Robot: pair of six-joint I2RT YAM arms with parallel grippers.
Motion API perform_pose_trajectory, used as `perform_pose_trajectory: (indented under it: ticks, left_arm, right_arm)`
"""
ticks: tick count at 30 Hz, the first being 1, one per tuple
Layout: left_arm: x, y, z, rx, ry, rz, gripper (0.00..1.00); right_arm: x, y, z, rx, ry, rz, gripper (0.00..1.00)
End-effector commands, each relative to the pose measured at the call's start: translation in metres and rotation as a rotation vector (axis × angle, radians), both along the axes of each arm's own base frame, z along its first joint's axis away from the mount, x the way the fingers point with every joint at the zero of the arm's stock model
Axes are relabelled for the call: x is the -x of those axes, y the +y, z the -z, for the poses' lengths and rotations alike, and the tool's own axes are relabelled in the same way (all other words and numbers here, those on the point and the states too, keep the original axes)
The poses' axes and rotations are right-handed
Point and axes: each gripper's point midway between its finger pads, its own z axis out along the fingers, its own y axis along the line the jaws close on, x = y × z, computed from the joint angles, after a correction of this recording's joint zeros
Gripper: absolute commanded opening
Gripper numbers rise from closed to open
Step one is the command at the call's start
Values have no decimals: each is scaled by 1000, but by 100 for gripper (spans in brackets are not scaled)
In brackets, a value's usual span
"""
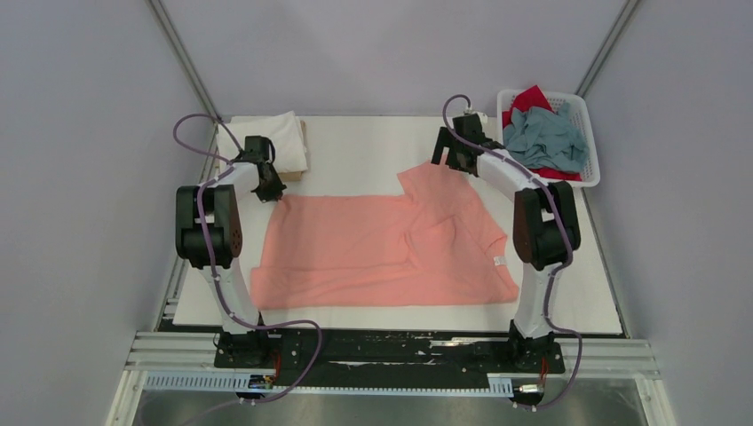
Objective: Fold and stack the t-shirts
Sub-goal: Grab the side of the flattened tshirt furthest away from the robot with both arms
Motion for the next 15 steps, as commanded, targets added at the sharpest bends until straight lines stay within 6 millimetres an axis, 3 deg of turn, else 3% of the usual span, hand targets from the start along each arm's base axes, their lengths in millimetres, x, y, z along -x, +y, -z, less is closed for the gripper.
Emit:
perform_pose_trajectory:
  ticks: [1, 5, 6, 7, 11, 15]
  left_arm:
    - [-3, -11, -21, 10, -70, 41, 0]
    - [-3, -12, -25, 17, -84, 38, 0]
    - [-2, -12, -26, 17, -84, 39, 0]
    - [-2, -12, -27, 16, -89, 39, 0]
    - [-2, -11, -28, 12, -92, 36, 0]
    - [0, -11, -27, 8, -90, 34, 0]
  right_arm:
    - [-65, -7, -10, 97, -89, 5, 100]
    - [-111, -8, 14, 192, -108, -23, 98]
    - [-116, -8, 29, 207, -87, -34, 96]
    - [-124, -5, 28, 209, -98, -38, 95]
    - [-128, 2, 42, 196, -80, -79, 87]
    - [-113, 7, 52, 170, -36, -114, 79]
